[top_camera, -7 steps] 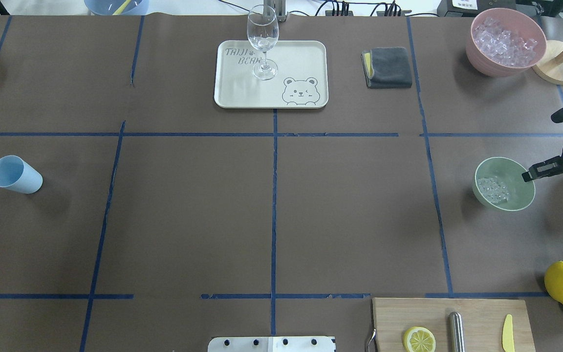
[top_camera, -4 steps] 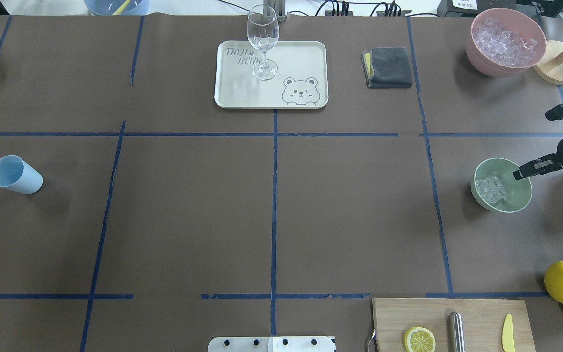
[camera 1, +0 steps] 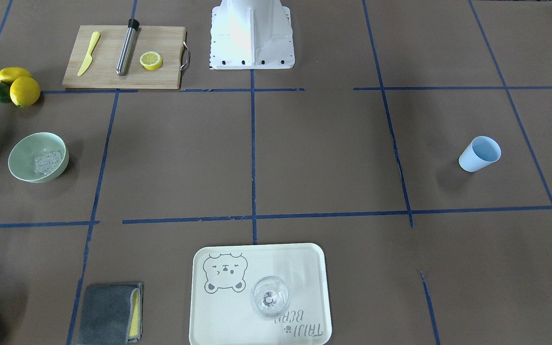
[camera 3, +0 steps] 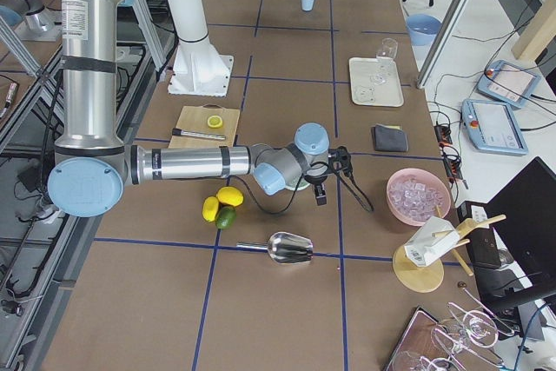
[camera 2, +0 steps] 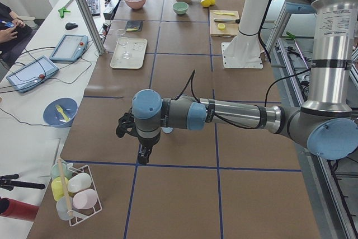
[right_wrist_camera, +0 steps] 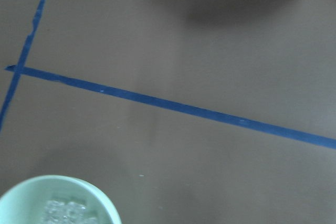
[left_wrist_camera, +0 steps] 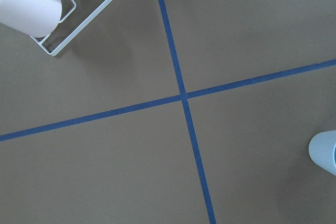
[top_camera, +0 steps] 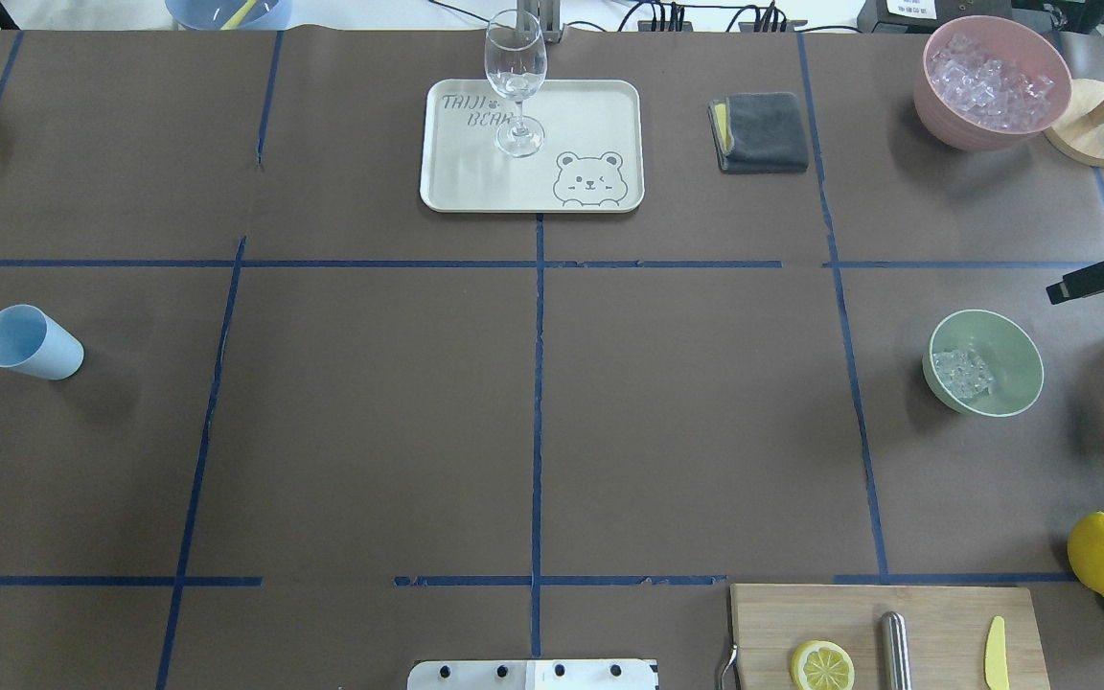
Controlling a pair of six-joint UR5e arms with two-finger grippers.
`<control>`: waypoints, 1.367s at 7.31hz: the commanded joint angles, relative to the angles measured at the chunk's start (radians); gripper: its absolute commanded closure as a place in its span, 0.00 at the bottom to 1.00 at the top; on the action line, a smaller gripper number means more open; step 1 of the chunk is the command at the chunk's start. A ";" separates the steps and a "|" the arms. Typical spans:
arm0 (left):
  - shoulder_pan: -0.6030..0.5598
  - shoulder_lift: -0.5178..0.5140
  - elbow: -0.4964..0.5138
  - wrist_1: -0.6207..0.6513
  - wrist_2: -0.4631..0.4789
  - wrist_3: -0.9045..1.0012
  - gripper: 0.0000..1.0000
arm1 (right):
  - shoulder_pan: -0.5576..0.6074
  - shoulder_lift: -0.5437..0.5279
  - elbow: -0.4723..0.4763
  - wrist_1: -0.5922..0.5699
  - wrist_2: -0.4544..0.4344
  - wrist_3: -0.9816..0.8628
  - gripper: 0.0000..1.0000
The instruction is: Pour ice into bowl
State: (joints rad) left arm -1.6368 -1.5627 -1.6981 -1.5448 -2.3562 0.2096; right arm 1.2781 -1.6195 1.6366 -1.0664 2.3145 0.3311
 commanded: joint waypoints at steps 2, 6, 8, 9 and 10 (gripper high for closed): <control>0.000 0.006 0.002 0.003 0.000 -0.001 0.00 | 0.306 0.062 0.000 -0.425 -0.007 -0.439 0.00; 0.000 0.013 0.003 0.008 -0.017 0.001 0.00 | 0.343 -0.020 0.022 -0.443 -0.030 -0.429 0.00; 0.003 0.018 0.005 0.011 -0.015 -0.001 0.00 | 0.336 -0.020 0.011 -0.451 -0.009 -0.426 0.00; 0.003 0.018 0.006 0.003 -0.015 -0.001 0.00 | 0.334 -0.026 0.019 -0.423 -0.003 -0.437 0.00; 0.005 0.018 0.005 0.005 -0.015 -0.001 0.00 | 0.325 -0.022 0.019 -0.415 -0.003 -0.432 0.00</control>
State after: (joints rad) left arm -1.6332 -1.5454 -1.6930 -1.5387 -2.3716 0.2088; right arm 1.6109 -1.6424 1.6535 -1.4963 2.3070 -0.1015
